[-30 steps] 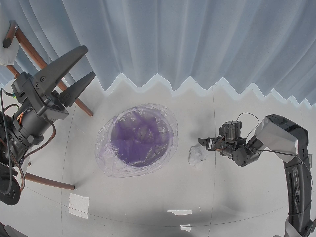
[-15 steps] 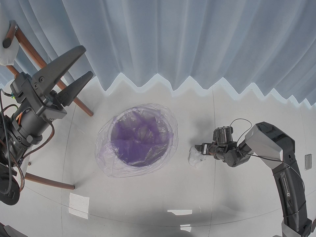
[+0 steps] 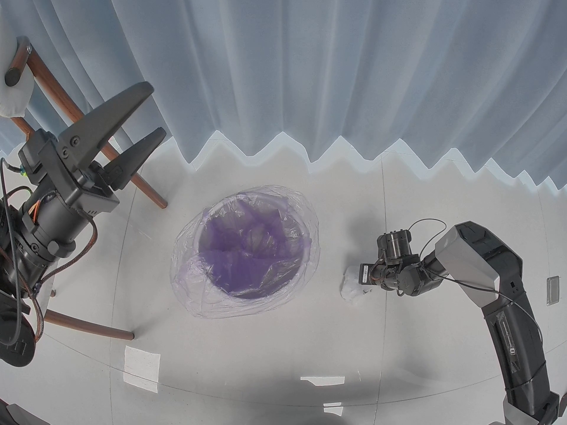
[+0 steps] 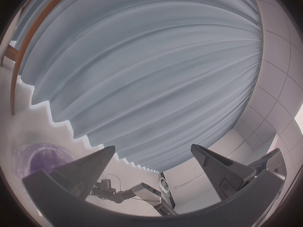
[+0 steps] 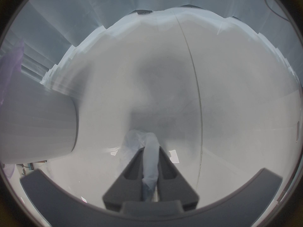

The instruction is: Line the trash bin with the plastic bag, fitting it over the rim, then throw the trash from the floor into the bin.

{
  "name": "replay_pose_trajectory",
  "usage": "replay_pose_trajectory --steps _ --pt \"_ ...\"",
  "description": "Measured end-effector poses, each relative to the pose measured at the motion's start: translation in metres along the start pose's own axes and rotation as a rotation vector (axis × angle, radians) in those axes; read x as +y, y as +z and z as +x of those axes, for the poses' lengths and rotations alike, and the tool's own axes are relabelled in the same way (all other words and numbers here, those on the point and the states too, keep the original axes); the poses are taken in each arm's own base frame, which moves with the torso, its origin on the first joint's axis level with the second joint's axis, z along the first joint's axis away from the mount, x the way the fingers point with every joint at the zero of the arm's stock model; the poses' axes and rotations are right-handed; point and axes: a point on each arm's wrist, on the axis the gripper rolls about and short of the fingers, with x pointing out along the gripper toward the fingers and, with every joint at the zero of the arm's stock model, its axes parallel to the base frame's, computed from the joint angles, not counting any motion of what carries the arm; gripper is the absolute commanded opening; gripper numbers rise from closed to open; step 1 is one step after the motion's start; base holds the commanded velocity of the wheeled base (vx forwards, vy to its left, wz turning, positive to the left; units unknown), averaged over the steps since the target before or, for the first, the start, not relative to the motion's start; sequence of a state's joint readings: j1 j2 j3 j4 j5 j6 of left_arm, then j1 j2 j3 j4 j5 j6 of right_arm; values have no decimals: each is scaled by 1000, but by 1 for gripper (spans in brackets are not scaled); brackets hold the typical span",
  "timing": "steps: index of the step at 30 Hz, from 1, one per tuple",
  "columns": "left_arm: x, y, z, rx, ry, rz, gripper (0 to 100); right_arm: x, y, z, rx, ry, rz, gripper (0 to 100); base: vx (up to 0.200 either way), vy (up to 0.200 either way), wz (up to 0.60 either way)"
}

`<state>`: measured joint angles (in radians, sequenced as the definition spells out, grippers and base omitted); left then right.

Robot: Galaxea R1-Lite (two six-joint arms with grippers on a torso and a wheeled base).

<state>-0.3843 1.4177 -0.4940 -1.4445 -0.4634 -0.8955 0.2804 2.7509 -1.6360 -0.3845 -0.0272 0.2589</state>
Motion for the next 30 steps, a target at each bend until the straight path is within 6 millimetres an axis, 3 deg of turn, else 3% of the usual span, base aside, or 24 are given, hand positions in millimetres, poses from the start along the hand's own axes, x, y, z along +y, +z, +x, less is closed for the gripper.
replay_pose_trajectory --steps 8,15,20,25,30 --pt "0 0 0 -1 1 0 100 1 3 -7 -9 -2 19 0 0 0 0" --pt "0 1 0 -5 -1 4 100 9 25 -54 -98 29 14 0 0 0 0" --pt "-1 1 -1 -6 -3 6 100 23 44 -115 -231 86 -8 0 0 0 0" --pt "-4 3 -2 -12 -14 11 100 46 63 -194 -432 187 -32 0 0 0 0" --pt "-15 9 -4 -29 -43 27 100 70 70 -270 -685 336 -42 0 0 0 0"
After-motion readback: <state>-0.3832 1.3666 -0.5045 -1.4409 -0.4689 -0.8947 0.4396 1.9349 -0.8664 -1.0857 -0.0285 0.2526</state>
